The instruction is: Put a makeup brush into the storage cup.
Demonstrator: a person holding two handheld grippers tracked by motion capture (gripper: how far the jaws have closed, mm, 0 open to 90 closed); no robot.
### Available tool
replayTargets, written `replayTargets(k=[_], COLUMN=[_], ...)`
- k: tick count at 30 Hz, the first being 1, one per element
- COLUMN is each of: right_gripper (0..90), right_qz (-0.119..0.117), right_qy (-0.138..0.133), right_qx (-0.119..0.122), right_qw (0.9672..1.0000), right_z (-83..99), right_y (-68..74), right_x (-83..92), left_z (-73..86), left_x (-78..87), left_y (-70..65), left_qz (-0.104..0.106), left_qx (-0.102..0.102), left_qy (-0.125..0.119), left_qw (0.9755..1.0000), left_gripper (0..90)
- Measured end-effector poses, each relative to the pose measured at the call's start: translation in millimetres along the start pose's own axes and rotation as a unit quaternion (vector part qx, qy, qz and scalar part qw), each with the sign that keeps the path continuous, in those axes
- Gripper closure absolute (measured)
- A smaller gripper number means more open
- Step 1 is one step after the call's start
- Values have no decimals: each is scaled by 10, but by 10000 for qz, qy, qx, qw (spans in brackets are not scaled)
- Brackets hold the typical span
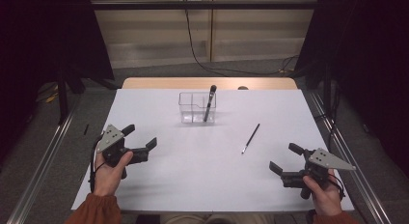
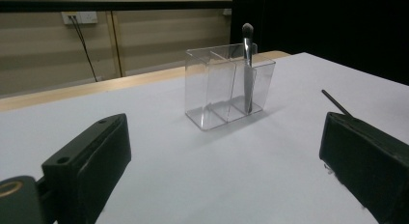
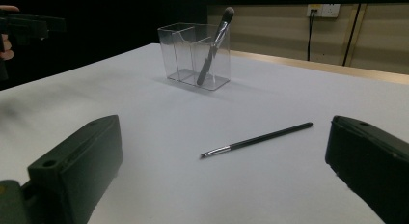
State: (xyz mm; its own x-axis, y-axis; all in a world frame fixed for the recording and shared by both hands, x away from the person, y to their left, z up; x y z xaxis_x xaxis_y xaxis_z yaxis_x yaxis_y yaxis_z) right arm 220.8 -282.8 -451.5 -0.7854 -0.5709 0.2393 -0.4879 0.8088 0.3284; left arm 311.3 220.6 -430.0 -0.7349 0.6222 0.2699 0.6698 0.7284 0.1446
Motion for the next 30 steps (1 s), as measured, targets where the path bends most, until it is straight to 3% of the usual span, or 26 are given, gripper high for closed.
replayTargets(k=[5, 10, 18, 26, 30], right_gripper=[0, 0, 0, 0, 0], right_qz=[6, 24, 47, 82, 79], right_qy=[1, 5, 5, -26, -38], right_qx=[-9, 1, 1, 14, -8], right_qw=[10000, 10000, 10000, 10000, 10000], right_z=[0, 3, 1, -2, -2], right_y=[2, -2, 0, -4, -8], right_x=[0, -2, -5, 6, 14], left_z=[36, 83, 203, 268, 306], left_x=[96, 191, 378, 509, 574], left_y=[-52, -63, -160, -169, -154], left_qz=[-18, -189, -141, -238, -292], left_qx=[-21, 18, 81, 114, 225], left_qy=[12, -4, 20, -29, -53], left_qw=[10000, 9998, 9999, 9996, 9993], left_gripper=[40, 38, 32, 32, 28])
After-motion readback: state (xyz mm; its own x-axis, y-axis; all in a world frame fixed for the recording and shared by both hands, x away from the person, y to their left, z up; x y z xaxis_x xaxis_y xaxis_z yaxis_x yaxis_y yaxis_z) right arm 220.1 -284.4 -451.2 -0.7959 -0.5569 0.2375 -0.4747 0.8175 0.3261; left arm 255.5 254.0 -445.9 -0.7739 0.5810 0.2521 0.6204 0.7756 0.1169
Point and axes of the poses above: each handheld gripper's, and its own axes: x roughly backward along the jaws, z roughly out of its underside, y roughly to its left, the point moved 2 cm from there along -x, roughly forward along the jaws, and after that the axes turned 13 degrees about -x, right-handed, at the moved point
